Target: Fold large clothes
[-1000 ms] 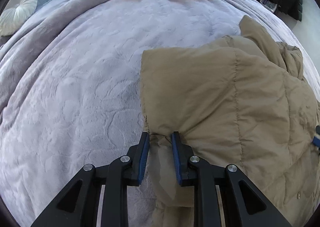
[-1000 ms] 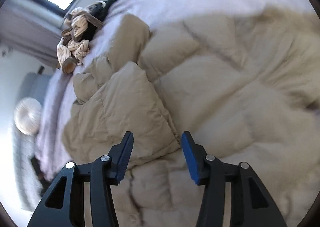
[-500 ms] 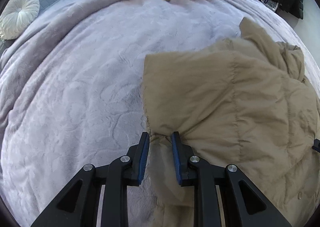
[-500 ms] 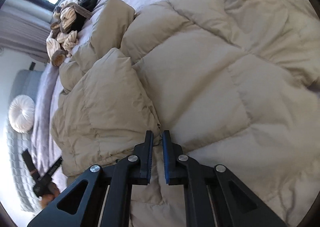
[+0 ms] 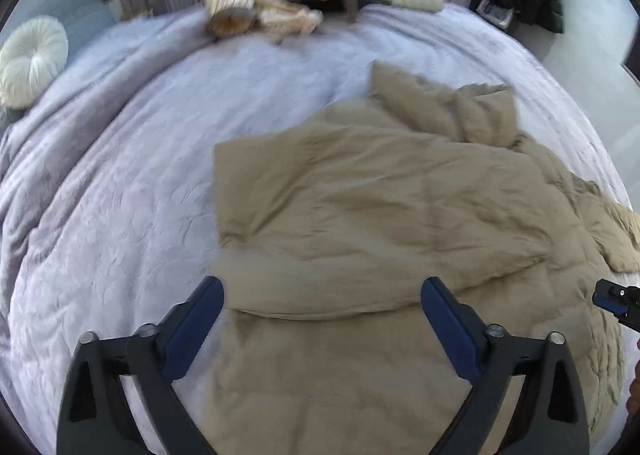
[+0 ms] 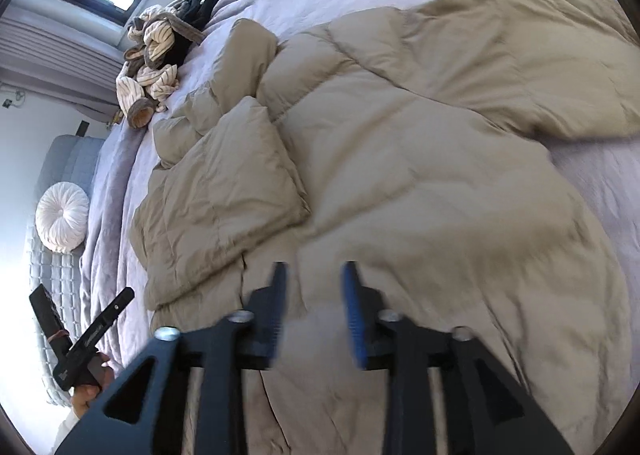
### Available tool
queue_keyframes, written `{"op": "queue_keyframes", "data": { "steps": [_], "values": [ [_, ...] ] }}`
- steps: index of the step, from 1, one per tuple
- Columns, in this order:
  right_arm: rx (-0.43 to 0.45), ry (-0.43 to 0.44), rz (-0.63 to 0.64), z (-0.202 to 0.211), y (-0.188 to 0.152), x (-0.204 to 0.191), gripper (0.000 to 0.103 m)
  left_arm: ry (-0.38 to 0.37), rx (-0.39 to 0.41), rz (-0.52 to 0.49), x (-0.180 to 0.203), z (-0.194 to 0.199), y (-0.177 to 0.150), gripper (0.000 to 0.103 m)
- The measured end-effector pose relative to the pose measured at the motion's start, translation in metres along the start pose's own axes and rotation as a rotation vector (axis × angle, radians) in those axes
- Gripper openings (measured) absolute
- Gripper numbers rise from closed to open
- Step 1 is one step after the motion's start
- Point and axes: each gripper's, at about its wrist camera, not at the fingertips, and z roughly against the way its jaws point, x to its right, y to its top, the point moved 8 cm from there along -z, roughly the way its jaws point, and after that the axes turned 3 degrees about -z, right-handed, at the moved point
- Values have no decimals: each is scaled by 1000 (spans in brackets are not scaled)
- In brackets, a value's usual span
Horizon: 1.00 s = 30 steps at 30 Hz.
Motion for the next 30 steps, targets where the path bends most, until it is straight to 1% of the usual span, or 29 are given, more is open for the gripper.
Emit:
{"op": "queue_keyframes", "data": {
  "steps": [1,4,7,9,11,13,15,17,19,20,22,23,27,30],
  "values": [
    [1,1,-4,4,-3,4,40,-13,-10,-22,14,2,-3,99],
    [4,1,-28,17,-9,21,40,-47,-40,-42,48,6,-13,100],
    [12,5,-64,31,-11,43,42,-57,-63,-79,79,7,-20,100],
    [26,2,-85,42,-10,60,54,-73,-85,-104,106,6,-26,100],
    [44,5,-105,52,-6,76,58,-79,-111,-123,128,3,-32,100],
    [69,13,-126,63,-1,92,66,-86,-127,-152,151,1,-37,100],
    [101,32,-149,76,7,109,83,-90,-128,-177,169,1,-40,100],
    [134,38,-183,89,17,129,85,-99,-132,-192,188,1,-41,100],
    [163,45,-230,101,27,152,93,-118,-152,-200,204,-2,-42,100],
    [177,52,-259,107,31,165,103,-122,-161,-195,210,-4,-43,100],
    [205,56,-297,116,39,186,103,-130,-185,-192,222,-8,-46,100],
    [217,51,-308,120,42,195,103,-148,-197,-195,231,-9,-48,100],
    [259,29,-343,132,59,229,103,-143,-187,-195,256,-8,-46,100],
    [296,15,-397,139,77,255,103,-151,-188,-186,273,-10,-42,100]
  ]
}}
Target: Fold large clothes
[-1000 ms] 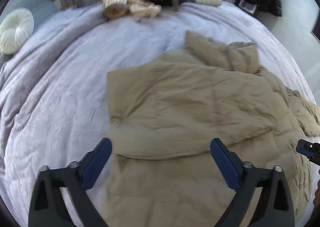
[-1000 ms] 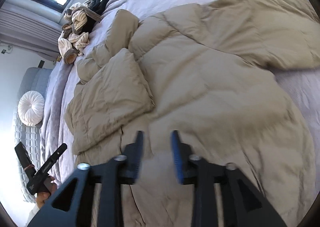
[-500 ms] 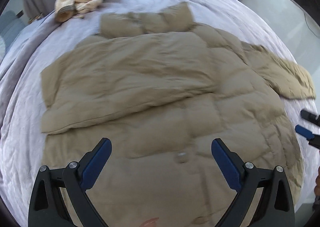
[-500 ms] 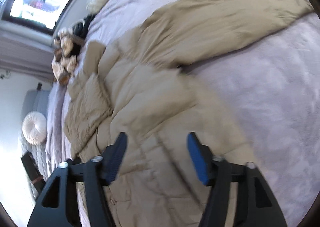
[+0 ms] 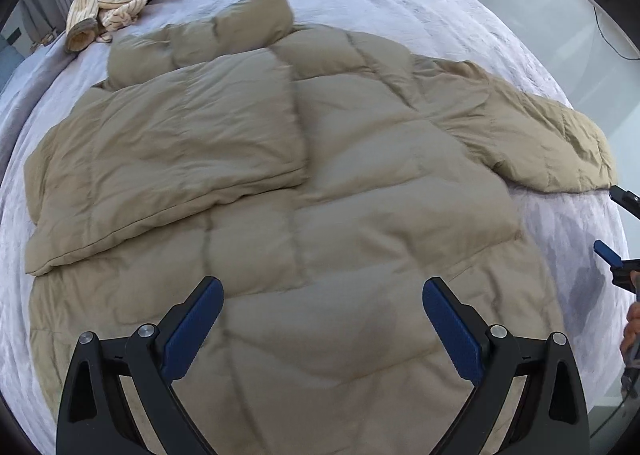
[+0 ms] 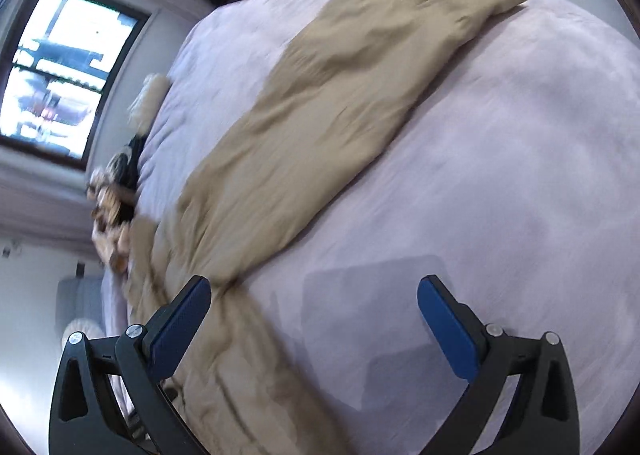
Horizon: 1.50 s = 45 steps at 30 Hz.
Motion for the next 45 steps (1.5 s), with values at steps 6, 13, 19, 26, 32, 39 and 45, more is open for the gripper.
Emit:
{"op": "queue_keyframes", "data": {
  "steps": [6,13,19,26,32,39,45],
  "values": [
    [50,124,-170,-5,54,20,103,-21,29,2,21,0,21,100],
    [67,227,-277,-29,94,21,103,-10,46,26,27,-5,35,100],
    [60,274,-281,-52,110,-2,103,5,60,39,19,-4,43,100],
    [48,245,-281,-58,112,-19,69,32,88,89,-7,3,46,100],
    [41,249,-300,-57,107,-31,9,42,113,141,-40,11,45,100],
    [78,254,-46,-34,86,-133,8,72,148,186,-87,21,39,100],
    [62,285,251,-37,37,-256,8,80,163,253,-135,33,30,100]
  ]
}}
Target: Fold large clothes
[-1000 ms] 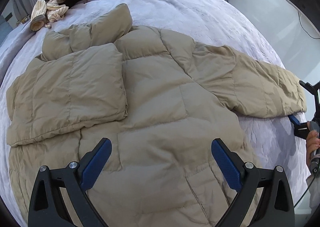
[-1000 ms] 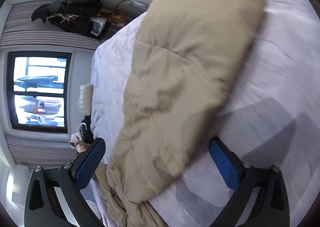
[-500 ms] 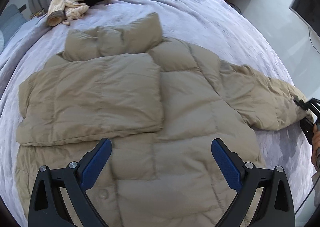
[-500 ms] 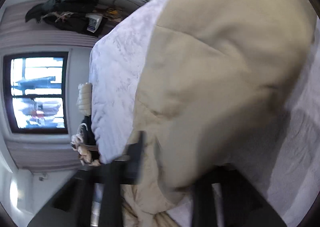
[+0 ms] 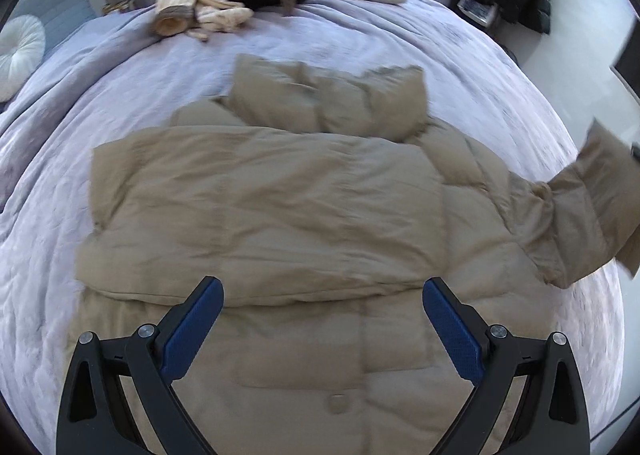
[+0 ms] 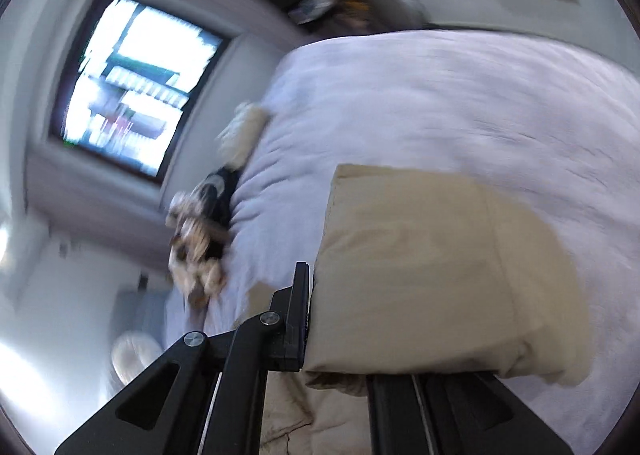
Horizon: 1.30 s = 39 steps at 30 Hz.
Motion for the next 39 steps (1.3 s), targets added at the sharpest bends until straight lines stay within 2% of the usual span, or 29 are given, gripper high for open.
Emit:
{"op": "queue_keyframes", "data": {
  "steps": [4,6,9,15,19,20,21,22,23,24,26,29,33,34,35,36,37,38,39],
  "values": [
    [-87,-7,292,-47,-53,-93,8,24,19,31,-40,10,2,100],
    [-150,-17,435,-77,-94,-132,8,46,30,49,-62,14,3,100],
    [-226,-71,603,-116,-158,-162,8,78,36,81,-102,18,0,100],
    [-355,-220,821,-170,-258,-150,8,108,37,117,-150,17,-9,100],
    [-422,-348,907,-183,-294,-116,8,104,24,139,-164,12,-18,100],
    [-424,-373,919,-183,-298,-110,11,100,21,141,-166,11,-19,100],
    [-428,-393,920,-182,-300,-107,22,97,20,140,-166,10,-20,100],
    [-430,-395,910,-179,-299,-104,30,95,19,139,-166,10,-20,100],
    [-429,-389,890,-172,-297,-103,60,93,20,135,-166,9,-20,100],
    [-422,-378,860,-165,-295,-105,85,92,21,131,-167,10,-20,100],
    [-404,-342,769,-149,-286,-109,86,92,25,127,-164,10,-17,100],
    [-373,-273,538,-115,-268,-100,86,81,32,127,-161,9,-11,100],
    [-239,-211,167,-77,-215,-59,86,61,47,106,-151,8,-1,100],
    [-197,-198,74,-71,-201,-46,86,52,49,101,-148,7,1,100],
    [-171,-182,1,-69,-189,-36,81,43,50,100,-147,6,2,100],
    [-148,-153,-84,-69,-177,-25,62,31,49,102,-145,6,3,100],
    [-143,-142,-121,-72,-171,-21,47,8,45,111,-144,4,5,100],
    [-143,-135,-136,-76,-166,-19,20,-12,44,120,-144,4,6,100],
    [-146,-127,-118,-80,-163,-24,14,-33,46,129,-145,5,7,100]
  ]
}}
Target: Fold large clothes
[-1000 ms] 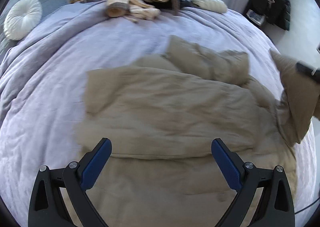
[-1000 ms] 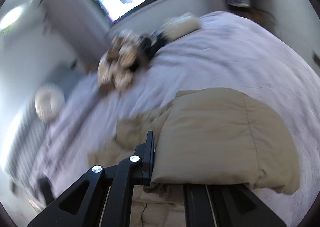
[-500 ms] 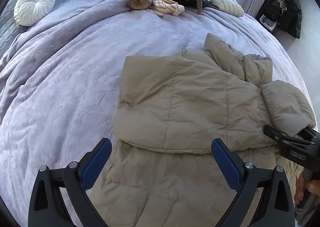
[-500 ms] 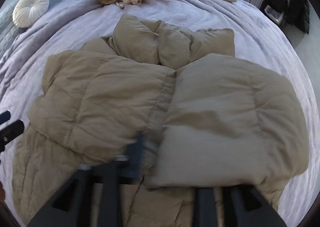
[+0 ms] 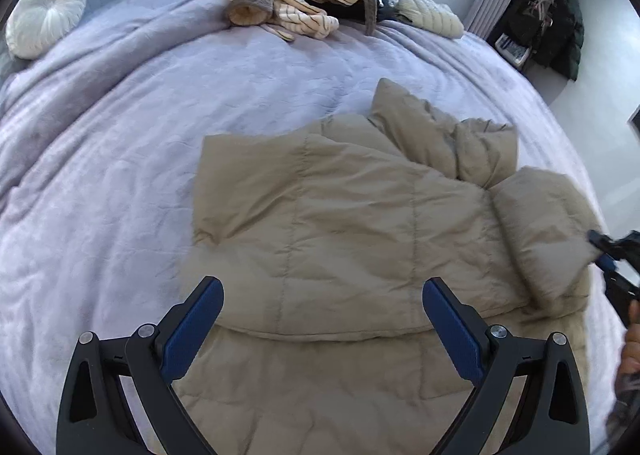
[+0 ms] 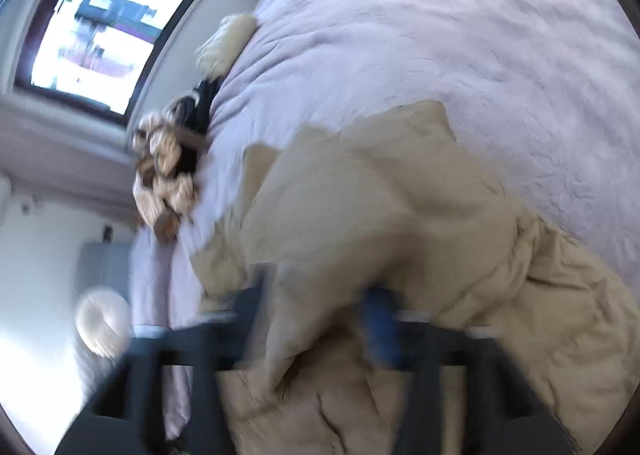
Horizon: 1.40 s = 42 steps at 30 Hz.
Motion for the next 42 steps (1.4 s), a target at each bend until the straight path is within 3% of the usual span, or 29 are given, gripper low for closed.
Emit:
{"op": "queue_keyframes", "data": {
  "steps": [5,9,13,14,15,16,19,21,24,28,30,31,32,33,35,36,37,38,39,41,42],
  "values": [
    [-51,70,312,-19,-24,-77,13,-157,19,77,-12,8,15,100],
    [-161,100,544,-46,-78,-127,13,-302,19,191,-27,12,25,100],
    [-323,77,681,-76,-140,-141,17,-406,9,257,-32,10,32,100],
    [-342,40,721,-81,-152,-138,34,-442,6,273,-30,9,34,100],
    [-354,2,758,-84,-162,-135,62,-474,5,286,-28,9,34,100],
    [-363,-33,798,-84,-172,-131,73,-522,-3,301,-23,8,35,100],
    [-372,-72,874,-66,-181,-119,77,-563,-53,289,-8,-2,31,100],
    [-368,-90,853,-52,-173,-103,77,-540,-87,262,-2,-13,27,100],
    [-347,-121,713,-29,-138,-60,77,-501,-172,205,13,-37,15,100],
    [-319,-152,380,-4,-76,16,77,-466,-206,151,28,-53,6,100],
    [-289,-115,207,7,-52,48,77,-457,-198,135,38,-55,6,100],
    [-266,-85,127,12,-40,62,77,-454,-189,133,41,-54,7,93],
    [-241,-62,57,15,-28,73,77,-454,-185,132,43,-54,8,74],
    [-222,-35,1,17,-19,81,77,-457,-189,130,44,-54,8,63],
    [-197,-11,-55,19,-8,87,76,-430,-212,125,43,-57,4,27],
    [-188,-10,-70,18,-3,91,75,-424,-215,122,41,-58,3,24],
    [-183,-12,-71,18,0,92,71,-420,-210,123,37,-58,1,24],
    [-178,-20,-68,19,1,95,54,-416,-202,121,36,-57,-2,24],
    [-174,-37,-66,16,1,97,29,-409,-197,117,33,-56,-5,24],
    [-176,-53,-82,7,2,107,13,-394,-198,114,30,-57,-13,24],
    [-176,-56,-90,4,-1,112,12,-390,-202,112,27,-59,-16,24]
  ]
}}
